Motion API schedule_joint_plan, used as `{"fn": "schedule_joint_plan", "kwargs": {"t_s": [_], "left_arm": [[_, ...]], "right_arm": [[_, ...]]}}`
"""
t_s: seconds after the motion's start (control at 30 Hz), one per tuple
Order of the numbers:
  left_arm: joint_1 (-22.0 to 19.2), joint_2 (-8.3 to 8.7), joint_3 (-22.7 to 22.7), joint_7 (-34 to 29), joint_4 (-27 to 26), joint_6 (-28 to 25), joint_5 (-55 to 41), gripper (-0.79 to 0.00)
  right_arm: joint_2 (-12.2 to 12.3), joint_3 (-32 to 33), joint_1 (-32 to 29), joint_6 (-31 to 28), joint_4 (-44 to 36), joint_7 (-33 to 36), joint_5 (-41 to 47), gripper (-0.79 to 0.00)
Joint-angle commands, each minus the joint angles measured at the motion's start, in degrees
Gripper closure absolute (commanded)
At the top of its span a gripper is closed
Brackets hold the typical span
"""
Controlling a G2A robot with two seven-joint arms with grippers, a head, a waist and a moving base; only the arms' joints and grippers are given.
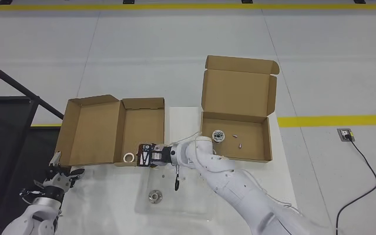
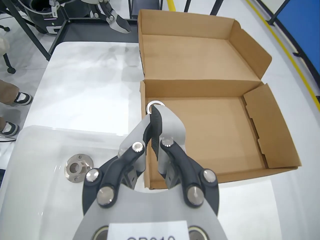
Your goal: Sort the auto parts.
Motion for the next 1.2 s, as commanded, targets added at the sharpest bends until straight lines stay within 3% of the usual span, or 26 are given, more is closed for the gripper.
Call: {"fn": "schedule_joint_plan", "kwargs": {"t_s": [0.0, 0.3, 0.47, 0.6, 0.83, 0.87, 0.9, 1.17], "left_arm": [[-0.29, 0.04, 0.03, -0.17, 0.34, 0.05, -0.07, -0.785], [-0.81, 0.18, -0.34, -0.84, 1.17, -0.17, -0.6, -0.785], [-0.74, 0.22, -0.35, -0.96, 1.44, -0.23, -0.63, -0.785], [-0.74, 0.26, -0.42, -1.41, 1.71, -0.3, -0.98, -0.785], [-0.42, 0.38, -0.94, -2.87, 1.89, -0.58, -1.62, -0.785], [-0.32, 0.4, -0.97, -3.08, 1.86, -0.62, -1.63, -0.785], [-0.24, 0.41, -1.03, -3.18, 1.87, -0.67, -1.66, -0.785], [-0.22, 0.59, -1.38, -3.4, 1.07, -0.81, -1.06, -0.785]], "right_arm": [[1.36, 0.85, -2.01, 0.42, -4.44, -0.52, -2.11, 0.0], [7.8, 8.26, -12.03, -3.9, -24.34, 2.86, -8.29, 0.0], [10.09, 11.08, -16.26, -10.4, -33.06, 6.16, -9.95, 0.0], [11.72, 11.92, -18.17, -17.19, -37.13, 5.83, -12.13, 0.0], [15.16, 8.05, -18.73, -17.19, -38.07, 0.57, -14.74, 0.0], [15.16, 8.05, -18.73, -17.19, -38.07, 0.57, -14.74, -0.046], [15.16, 8.05, -18.73, -17.19, -38.07, 0.57, -14.74, -0.767], [15.16, 8.05, -18.73, -17.19, -38.07, 0.57, -14.74, -0.785]]}}
